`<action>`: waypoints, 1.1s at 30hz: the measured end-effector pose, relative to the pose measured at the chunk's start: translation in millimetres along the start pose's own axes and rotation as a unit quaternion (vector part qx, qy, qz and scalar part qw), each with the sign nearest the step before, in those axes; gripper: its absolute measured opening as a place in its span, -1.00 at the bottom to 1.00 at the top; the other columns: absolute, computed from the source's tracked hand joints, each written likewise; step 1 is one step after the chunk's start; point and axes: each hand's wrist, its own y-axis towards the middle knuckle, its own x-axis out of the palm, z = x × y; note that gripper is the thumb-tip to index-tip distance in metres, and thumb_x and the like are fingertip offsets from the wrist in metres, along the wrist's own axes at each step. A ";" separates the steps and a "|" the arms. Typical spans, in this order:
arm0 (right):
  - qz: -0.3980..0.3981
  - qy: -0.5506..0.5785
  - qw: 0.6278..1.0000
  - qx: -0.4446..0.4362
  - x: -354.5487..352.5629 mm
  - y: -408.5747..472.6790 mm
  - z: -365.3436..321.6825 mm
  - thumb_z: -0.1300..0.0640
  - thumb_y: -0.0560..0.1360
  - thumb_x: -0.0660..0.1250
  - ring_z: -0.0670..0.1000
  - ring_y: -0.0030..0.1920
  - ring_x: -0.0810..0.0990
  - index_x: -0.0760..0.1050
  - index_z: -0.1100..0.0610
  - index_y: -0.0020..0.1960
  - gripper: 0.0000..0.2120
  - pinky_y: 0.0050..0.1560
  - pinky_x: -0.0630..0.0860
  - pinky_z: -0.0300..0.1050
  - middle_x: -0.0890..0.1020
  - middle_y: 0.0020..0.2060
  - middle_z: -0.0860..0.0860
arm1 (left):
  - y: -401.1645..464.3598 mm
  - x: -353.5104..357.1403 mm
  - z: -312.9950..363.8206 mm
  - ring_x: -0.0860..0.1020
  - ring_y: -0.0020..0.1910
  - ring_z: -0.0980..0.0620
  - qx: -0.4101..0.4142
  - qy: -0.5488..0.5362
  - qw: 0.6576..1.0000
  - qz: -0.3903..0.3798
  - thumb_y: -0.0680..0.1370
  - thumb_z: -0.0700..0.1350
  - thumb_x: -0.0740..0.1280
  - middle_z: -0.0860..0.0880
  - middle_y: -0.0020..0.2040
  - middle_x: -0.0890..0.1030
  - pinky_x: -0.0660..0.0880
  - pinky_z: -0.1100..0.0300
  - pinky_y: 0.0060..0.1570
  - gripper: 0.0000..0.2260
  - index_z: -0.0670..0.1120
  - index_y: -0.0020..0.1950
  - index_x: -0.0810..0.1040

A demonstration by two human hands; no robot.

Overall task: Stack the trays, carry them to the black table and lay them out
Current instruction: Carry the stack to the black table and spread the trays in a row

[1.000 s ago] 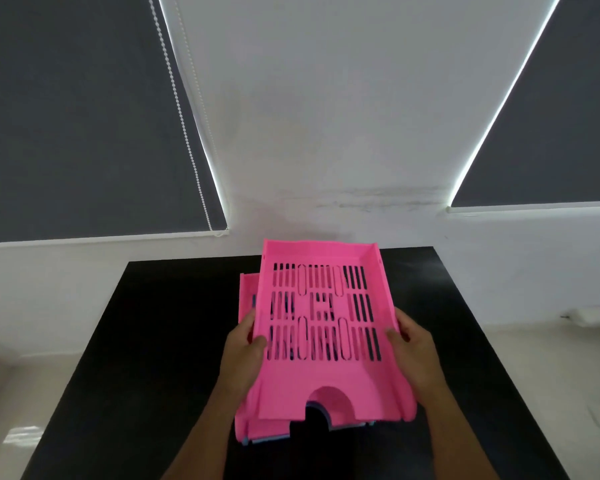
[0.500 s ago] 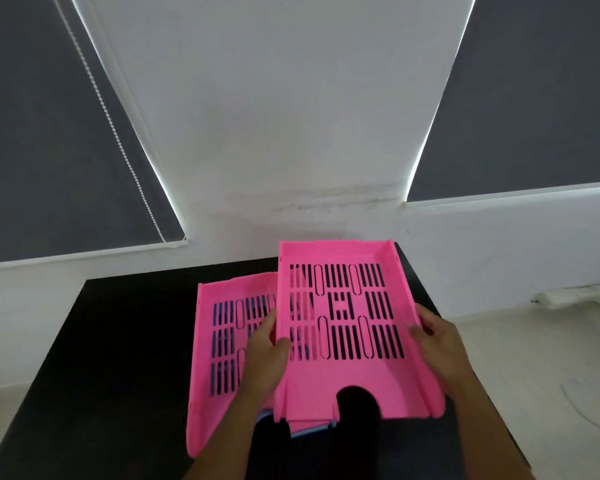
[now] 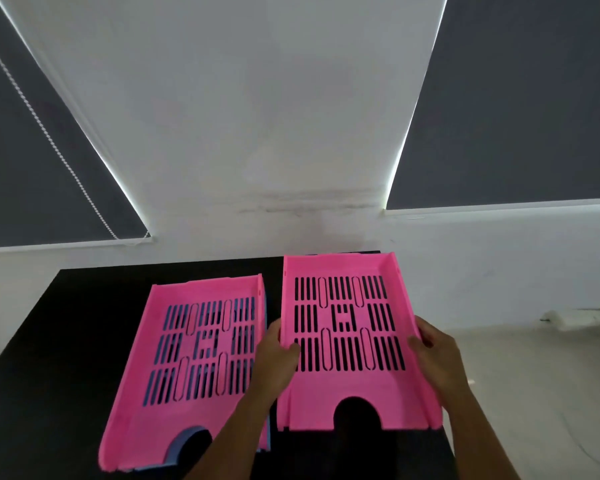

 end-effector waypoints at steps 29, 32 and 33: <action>0.031 -0.092 0.992 0.075 44.7 22.8 41.2 0.19 0.60 0.18 0.01 -0.27 0.67 0.53 0.19 0.09 -0.83 -0.26 0.69 -0.01 0.65 -0.21 0.07 | 17.3 28.8 -41.1 0.39 0.44 -0.06 -0.062 0.047 0.997 0.026 0.51 -0.07 0.34 -0.03 0.49 0.36 0.42 -0.16 0.36 -0.39 0.10 0.52 0.19; 0.057 -0.068 0.994 0.058 56.5 19.0 20.2 0.15 0.61 0.21 0.00 -0.30 0.66 0.52 0.15 0.16 -0.81 -0.32 0.67 -0.02 0.63 -0.21 0.02 | 15.2 17.7 -28.9 0.48 0.35 0.03 -0.038 0.036 0.998 0.023 0.51 -0.05 0.32 0.04 0.41 0.45 0.51 -0.05 0.29 -0.46 0.12 0.47 0.27; 0.063 -0.062 0.995 0.048 60.8 17.3 13.9 0.16 0.62 0.22 -0.05 -0.31 0.63 0.51 0.15 0.22 -0.79 -0.37 0.60 -0.14 0.61 -0.18 -0.03 | 12.6 12.2 -22.0 0.49 0.30 0.10 -0.023 0.035 0.999 0.026 0.54 -0.10 0.32 0.07 0.38 0.46 0.50 0.06 0.27 -0.51 0.09 0.46 0.30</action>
